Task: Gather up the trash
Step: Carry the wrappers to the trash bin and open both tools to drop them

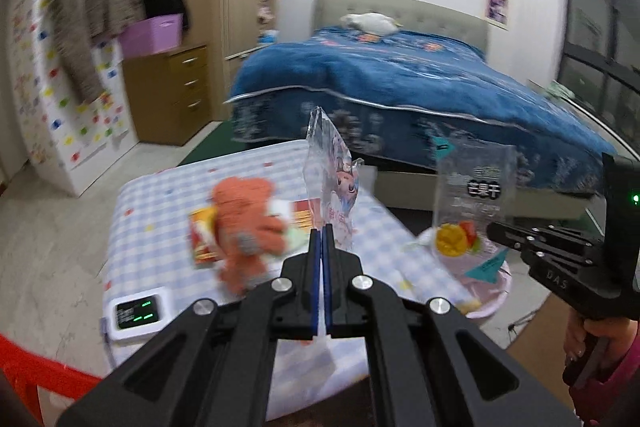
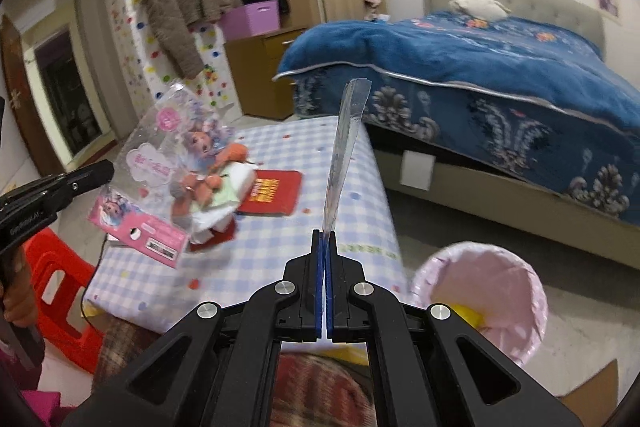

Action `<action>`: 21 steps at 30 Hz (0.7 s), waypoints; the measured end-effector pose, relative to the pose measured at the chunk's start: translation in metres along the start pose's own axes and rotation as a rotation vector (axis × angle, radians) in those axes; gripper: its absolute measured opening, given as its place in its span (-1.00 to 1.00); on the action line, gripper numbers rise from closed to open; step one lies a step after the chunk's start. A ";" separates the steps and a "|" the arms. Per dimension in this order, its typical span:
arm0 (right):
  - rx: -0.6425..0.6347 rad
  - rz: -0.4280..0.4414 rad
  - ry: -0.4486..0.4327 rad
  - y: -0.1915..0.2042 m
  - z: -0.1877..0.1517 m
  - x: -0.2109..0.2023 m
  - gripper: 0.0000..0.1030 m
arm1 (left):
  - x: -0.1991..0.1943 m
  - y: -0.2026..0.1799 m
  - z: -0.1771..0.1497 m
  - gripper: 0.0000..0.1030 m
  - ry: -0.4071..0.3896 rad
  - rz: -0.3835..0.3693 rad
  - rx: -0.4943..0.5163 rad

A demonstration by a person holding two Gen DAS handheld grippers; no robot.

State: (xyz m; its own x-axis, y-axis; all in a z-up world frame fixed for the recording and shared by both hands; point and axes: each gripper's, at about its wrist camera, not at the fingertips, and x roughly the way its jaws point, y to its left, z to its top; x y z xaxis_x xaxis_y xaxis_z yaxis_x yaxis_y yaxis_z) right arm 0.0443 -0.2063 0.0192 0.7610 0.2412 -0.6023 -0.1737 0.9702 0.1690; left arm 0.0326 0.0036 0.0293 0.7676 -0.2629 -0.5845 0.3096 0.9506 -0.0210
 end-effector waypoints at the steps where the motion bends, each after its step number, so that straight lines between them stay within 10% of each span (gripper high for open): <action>1: 0.010 -0.014 0.000 -0.007 -0.003 -0.003 -1.00 | 0.005 -0.012 0.001 -1.00 -0.002 -0.013 0.023; 21: 0.204 -0.295 0.080 -0.144 -0.061 -0.018 -1.00 | 0.124 -0.178 -0.001 -1.00 0.099 -0.244 0.250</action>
State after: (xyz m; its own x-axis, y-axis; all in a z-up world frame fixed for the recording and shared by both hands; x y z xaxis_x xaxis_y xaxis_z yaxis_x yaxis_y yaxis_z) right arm 0.0175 -0.3487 -0.0418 0.7073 -0.0390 -0.7058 0.1798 0.9756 0.1262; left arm 0.0721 -0.1982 -0.0402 0.5998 -0.4484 -0.6627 0.6140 0.7890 0.0218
